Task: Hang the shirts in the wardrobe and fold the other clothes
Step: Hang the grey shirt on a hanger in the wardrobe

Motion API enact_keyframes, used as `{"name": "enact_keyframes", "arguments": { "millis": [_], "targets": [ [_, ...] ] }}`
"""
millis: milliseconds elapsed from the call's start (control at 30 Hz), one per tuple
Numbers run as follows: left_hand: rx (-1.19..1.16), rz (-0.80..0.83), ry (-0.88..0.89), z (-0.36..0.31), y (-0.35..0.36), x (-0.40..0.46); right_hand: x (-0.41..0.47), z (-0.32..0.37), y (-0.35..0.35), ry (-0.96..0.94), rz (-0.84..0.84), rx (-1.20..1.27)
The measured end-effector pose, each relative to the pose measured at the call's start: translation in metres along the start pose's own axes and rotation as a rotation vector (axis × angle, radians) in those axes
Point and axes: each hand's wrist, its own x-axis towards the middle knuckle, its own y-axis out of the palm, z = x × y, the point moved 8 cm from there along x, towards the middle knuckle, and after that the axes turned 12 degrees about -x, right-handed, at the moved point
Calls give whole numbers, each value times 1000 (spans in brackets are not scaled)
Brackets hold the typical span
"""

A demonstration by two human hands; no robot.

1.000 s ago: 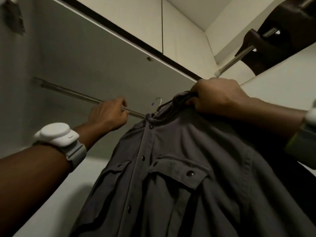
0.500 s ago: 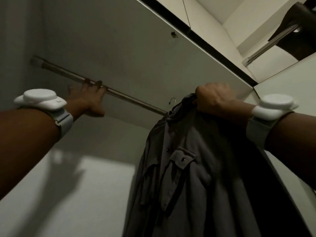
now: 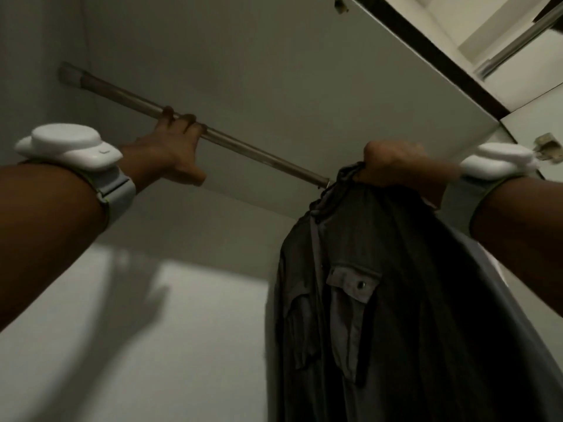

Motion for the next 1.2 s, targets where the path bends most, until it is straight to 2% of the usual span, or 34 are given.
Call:
{"name": "enact_keyframes", "arguments": {
  "millis": [100, 233, 333, 400, 567, 633, 767, 867, 967, 1033, 1100, 1200],
  "targets": [
    [30, -5, -10, -7, -3, -7, -2, -1, -1, -17, -24, -72],
    [-48, -13, -33, -9, -6, -10, -18, 13, 1, -90, -152, -203],
    [-124, -4, -42, -14, -3, -19, -42, 33, 14, -194, -166, -251],
    [-264, -19, -94, -16, 7, -37, -67, 50, 22, -254, -154, -184],
    [-628, 21, -97, -58, 71, -138, -155, 94, 52, -337, 59, 95],
    [-717, 98, -138, -74, 111, -205, -208, 112, 61, -380, 132, 190],
    [-818, 387, -298, -102, 186, -370, -356, 143, 77, -536, 325, 355],
    [-816, 615, -447, -112, 214, -504, -483, 152, 97, -611, 559, 510],
    [-774, 830, -595, -106, 230, -628, -612, 148, 126, -546, 822, 739],
    [-659, 991, -675, -101, 230, -701, -688, 140, 141, -454, 1000, 847],
    [-579, 1136, -718, -95, 229, -758, -747, 136, 157, -349, 1174, 888],
    [-388, 1233, -742, -94, 216, -823, -808, 129, 177, -319, 1253, 782]
  ]
}}
